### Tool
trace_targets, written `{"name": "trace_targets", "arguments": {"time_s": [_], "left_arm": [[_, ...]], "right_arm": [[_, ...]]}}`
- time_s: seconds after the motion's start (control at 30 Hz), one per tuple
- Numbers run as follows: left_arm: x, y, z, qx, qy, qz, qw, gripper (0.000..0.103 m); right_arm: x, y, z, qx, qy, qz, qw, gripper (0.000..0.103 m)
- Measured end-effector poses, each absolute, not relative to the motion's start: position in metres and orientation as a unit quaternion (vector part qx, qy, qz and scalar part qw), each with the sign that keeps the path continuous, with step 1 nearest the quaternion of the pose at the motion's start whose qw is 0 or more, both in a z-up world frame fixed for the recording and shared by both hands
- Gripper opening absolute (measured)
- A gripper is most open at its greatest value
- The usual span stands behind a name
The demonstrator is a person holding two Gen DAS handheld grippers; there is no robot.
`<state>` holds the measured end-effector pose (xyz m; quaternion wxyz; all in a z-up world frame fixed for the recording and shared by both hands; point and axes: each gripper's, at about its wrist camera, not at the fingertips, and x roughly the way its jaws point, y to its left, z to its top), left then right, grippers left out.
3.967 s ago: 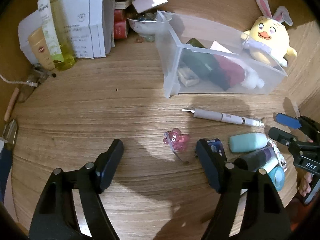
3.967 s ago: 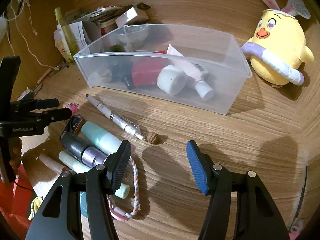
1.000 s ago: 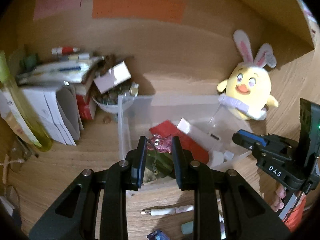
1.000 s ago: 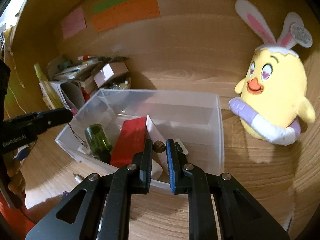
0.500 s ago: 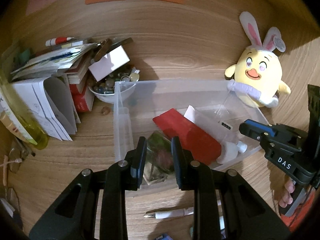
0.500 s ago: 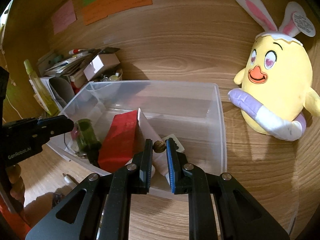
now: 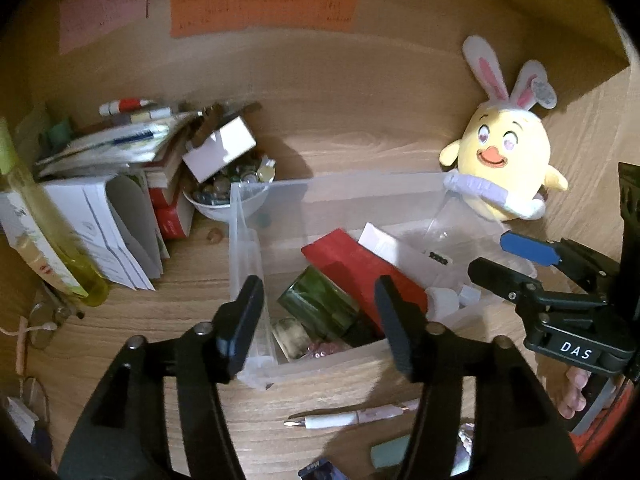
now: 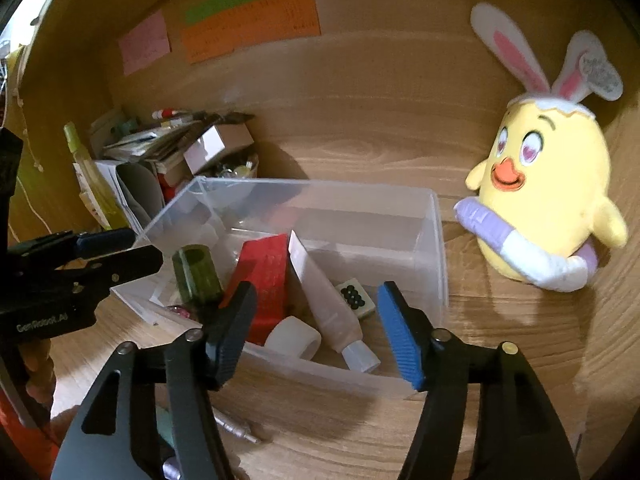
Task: Organize objects
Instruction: 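Carry the clip and bead into the clear box while both tools open to release, then withdraw both open tools and move them toward the items on the desk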
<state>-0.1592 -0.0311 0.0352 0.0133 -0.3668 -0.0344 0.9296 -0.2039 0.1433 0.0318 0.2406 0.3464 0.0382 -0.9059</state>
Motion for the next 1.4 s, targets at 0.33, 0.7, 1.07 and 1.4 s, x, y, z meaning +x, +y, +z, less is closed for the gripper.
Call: {"name": "trace_targets", "arguments": {"time_s": [0.33,0.7,1.07,1.4], "left_arm": [[-0.123,-0.032,0.047,-0.352,-0.029,0.936,-0.002,0.09],[-0.096,-0.031,0.016,-0.391,-0.035,0.92,-0.01,0.095],[-0.078,-0.032,-0.033,-0.445,-0.026,0.894,-0.029,0.095],[-0.066,-0.048,-0.053,-0.469,-0.056,0.881,-0.023,0.095]], "right_arm": [[-0.16,0.161,0.048,0.32,0.023,-0.915,0.246,0.074],[-0.134,0.163,0.025,0.351,0.023,-0.9,0.257,0.074],[-0.114,0.158,-0.013,0.398,0.048,-0.88,0.253,0.074],[-0.092,0.152,-0.027,0.423,0.075,-0.862,0.271,0.074]]}}
